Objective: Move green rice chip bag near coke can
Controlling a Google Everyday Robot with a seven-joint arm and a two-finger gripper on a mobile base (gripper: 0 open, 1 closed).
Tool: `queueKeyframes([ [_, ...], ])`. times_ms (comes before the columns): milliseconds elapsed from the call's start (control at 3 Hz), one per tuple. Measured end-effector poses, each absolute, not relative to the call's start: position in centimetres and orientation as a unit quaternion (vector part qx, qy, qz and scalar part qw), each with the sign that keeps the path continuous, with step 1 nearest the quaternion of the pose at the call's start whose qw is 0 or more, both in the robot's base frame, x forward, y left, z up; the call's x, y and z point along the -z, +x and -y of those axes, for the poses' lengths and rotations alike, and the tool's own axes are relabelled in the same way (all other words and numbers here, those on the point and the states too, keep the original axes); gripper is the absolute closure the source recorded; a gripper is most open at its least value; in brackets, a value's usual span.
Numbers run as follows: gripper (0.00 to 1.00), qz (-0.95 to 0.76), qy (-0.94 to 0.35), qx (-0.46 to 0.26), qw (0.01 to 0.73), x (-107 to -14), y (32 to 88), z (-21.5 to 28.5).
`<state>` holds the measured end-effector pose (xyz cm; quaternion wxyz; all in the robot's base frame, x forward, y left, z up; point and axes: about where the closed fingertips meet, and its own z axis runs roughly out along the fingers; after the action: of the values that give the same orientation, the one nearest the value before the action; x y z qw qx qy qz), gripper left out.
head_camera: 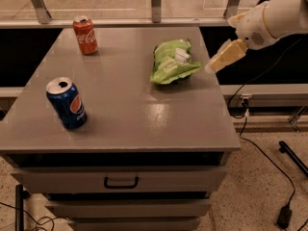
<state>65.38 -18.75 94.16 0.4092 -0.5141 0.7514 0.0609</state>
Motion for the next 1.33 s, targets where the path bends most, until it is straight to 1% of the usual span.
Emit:
queueKeyframes([
  [667,0.00,-0.727,-0.543,-0.062,0.415,-91.3,64.9,15.1],
  [1333,0.00,-0.707,-0.562,-0.090,0.421,-88.6,65.2,11.5],
])
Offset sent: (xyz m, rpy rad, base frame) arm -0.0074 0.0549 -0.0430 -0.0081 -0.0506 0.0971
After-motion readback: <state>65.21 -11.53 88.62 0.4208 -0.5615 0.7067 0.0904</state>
